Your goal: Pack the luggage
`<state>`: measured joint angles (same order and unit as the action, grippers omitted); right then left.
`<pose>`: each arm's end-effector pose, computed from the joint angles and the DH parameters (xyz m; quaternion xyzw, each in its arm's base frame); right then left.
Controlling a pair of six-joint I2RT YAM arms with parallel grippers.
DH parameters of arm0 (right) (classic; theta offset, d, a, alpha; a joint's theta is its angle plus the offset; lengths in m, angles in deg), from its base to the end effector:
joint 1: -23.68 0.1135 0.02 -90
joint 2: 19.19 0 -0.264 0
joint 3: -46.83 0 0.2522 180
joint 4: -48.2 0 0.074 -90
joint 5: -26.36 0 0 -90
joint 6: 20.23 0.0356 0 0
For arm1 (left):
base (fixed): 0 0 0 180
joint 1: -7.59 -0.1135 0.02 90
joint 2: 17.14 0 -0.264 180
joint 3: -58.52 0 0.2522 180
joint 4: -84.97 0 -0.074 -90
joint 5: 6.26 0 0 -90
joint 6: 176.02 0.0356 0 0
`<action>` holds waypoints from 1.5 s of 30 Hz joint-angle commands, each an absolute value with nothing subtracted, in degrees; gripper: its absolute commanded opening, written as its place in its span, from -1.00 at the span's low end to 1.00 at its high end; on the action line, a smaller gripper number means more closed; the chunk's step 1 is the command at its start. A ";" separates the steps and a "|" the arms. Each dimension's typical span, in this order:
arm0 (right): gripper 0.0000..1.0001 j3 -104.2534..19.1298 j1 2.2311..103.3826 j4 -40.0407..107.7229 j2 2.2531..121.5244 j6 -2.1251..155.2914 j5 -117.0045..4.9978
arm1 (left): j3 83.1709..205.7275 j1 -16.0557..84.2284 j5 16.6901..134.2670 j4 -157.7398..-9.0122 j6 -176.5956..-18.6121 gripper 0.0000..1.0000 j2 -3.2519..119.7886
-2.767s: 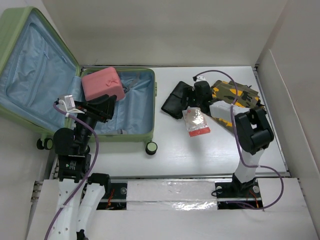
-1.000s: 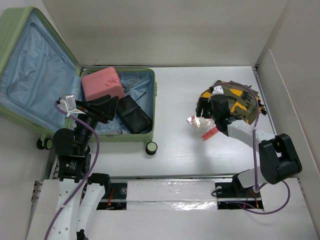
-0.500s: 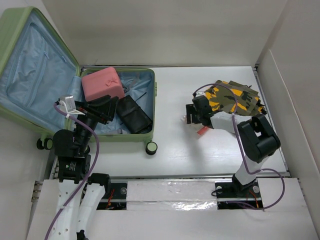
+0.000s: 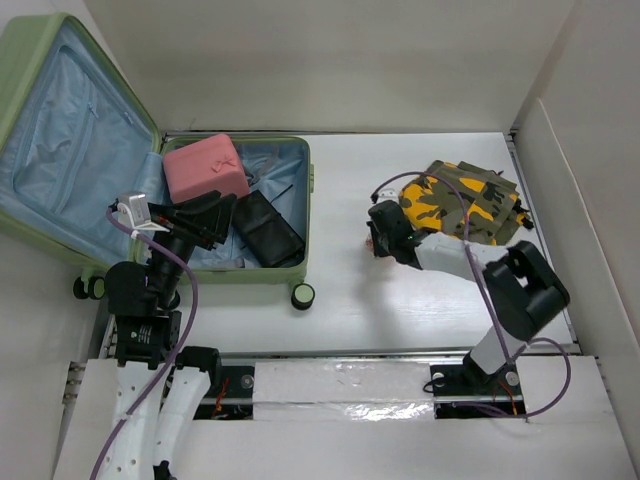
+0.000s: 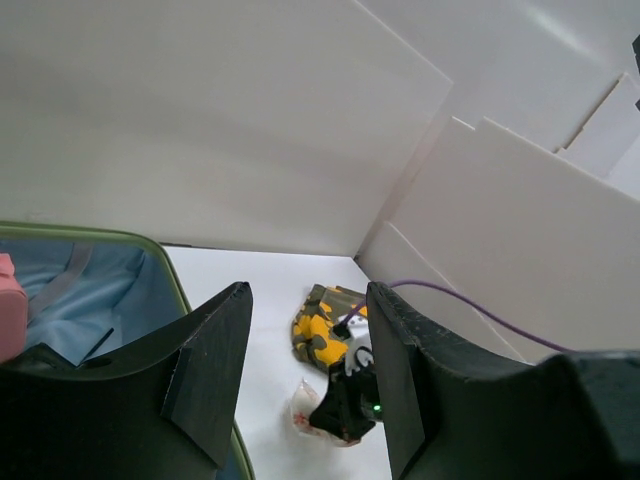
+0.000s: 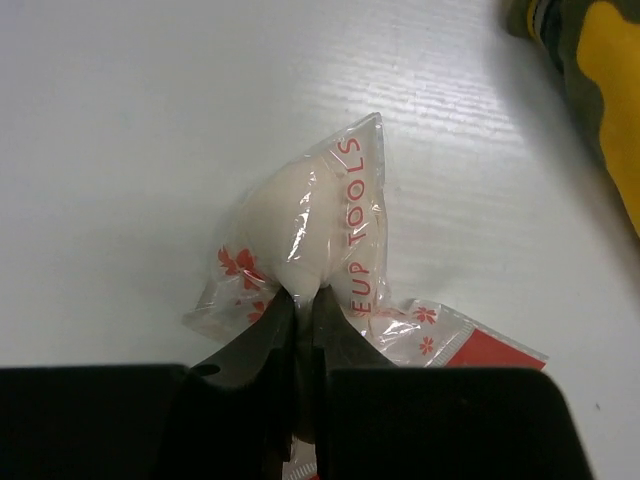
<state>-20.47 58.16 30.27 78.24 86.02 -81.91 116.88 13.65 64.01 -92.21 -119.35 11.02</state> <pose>0.2901 0.1857 0.1685 -0.0899 0.9193 0.0174 0.3828 0.0989 -0.0226 0.4144 0.0216 0.5321 -0.3675 0.7625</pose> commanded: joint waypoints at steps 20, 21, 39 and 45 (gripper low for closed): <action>0.15 -41.58 63.16 41.29 72.24 87.25 -64.48 | 116.32 14.00 67.50 -93.48 -123.11 -0.35 15.55; -0.99 -34.33 57.92 41.38 67.52 89.52 -67.66 | 116.40 14.00 65.74 -95.14 -123.29 -0.42 17.30; 0.61 -4.79 4.09 51.51 66.57 105.80 -61.73 | 125.16 44.12 74.75 -106.70 -123.67 -1.00 52.40; 0.06 -6.22 6.62 55.67 75.02 105.62 -45.99 | 135.12 54.96 85.21 -104.83 -123.46 -0.37 70.11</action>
<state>-5.91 4.00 50.14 72.88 104.16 -57.25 133.25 54.00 77.02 -104.63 -124.66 66.74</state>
